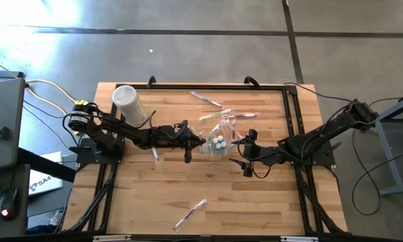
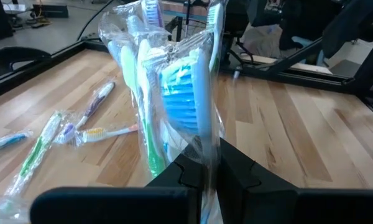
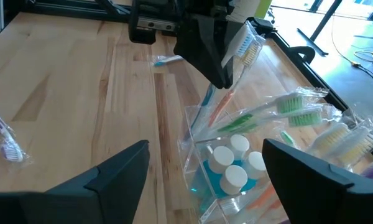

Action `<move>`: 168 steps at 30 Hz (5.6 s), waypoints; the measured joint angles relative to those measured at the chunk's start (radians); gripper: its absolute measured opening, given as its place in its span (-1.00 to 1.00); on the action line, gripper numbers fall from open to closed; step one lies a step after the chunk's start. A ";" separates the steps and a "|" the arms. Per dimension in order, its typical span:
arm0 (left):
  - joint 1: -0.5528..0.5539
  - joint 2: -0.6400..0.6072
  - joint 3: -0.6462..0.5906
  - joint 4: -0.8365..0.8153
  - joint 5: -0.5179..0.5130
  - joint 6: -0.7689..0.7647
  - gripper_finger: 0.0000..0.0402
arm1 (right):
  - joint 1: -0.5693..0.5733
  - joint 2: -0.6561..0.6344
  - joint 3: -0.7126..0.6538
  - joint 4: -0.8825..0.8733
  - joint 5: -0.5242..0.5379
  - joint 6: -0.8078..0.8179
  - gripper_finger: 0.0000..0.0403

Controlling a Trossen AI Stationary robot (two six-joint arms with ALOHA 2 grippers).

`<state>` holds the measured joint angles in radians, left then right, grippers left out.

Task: Pick & Place toothbrushing station
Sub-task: Put the blue toothbrush into the transparent organizer, then put the violet toothbrush into the transparent organizer

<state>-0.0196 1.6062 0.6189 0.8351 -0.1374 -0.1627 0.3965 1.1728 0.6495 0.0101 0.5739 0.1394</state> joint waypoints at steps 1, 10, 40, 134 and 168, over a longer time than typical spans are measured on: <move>0.000 0.000 0.000 0.000 0.000 0.000 -0.89 | 0.000 0.000 0.000 0.000 0.000 0.000 0.52; 0.000 0.000 0.000 0.000 0.012 0.075 -0.89 | -0.011 0.036 0.000 0.009 0.000 -0.001 0.52; 0.000 -0.015 0.127 -0.267 0.091 0.065 0.29 | -0.072 0.073 0.000 0.006 -0.060 0.018 0.52; -0.464 0.393 0.821 -1.287 0.330 -0.642 0.29 | 0.234 0.072 0.000 0.136 -0.134 0.127 0.52; -0.498 0.531 0.827 -1.414 0.141 -0.858 -0.27 | 0.299 0.077 0.000 0.181 -0.208 0.286 0.52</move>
<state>-0.5175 2.1368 1.4463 -0.5784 0.0031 -1.0209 0.6952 1.2495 0.6491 0.1909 0.3664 0.4251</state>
